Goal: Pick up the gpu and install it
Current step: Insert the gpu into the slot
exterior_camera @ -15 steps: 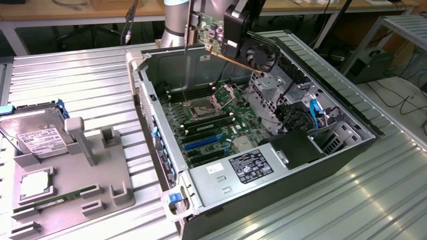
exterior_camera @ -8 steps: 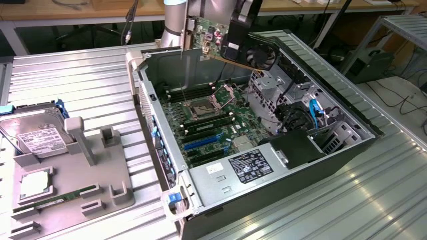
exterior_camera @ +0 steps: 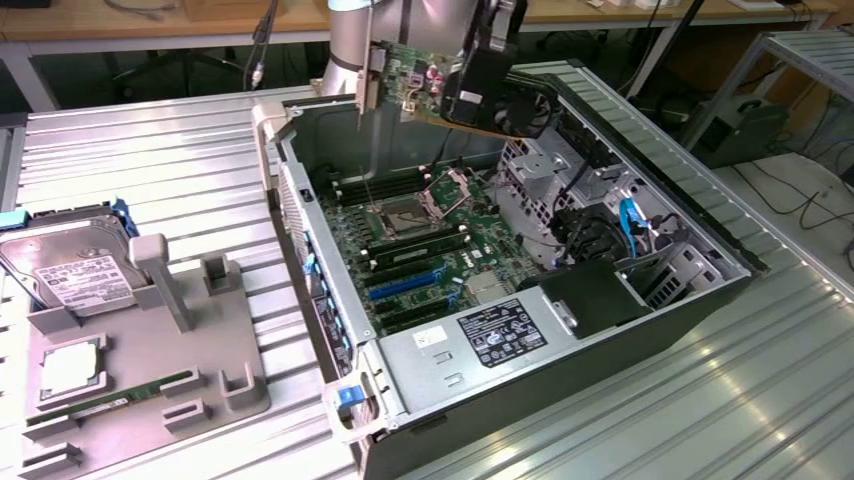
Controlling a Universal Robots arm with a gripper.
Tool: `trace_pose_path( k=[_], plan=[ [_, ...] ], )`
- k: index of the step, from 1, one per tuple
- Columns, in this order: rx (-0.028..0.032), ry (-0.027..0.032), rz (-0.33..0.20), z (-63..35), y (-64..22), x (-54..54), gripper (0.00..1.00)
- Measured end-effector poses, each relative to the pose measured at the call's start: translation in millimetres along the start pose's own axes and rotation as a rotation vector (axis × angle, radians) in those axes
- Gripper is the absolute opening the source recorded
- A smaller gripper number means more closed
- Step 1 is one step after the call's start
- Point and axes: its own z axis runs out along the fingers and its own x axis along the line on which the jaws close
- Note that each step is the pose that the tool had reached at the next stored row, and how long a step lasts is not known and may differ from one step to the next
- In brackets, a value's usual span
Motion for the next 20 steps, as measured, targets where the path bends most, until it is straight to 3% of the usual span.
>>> trace_pose_path(
  k=[20],
  plan=[
    [-0.0078,0.0202,-0.378,8.6,-0.5,0.3,0.29]
  ],
)
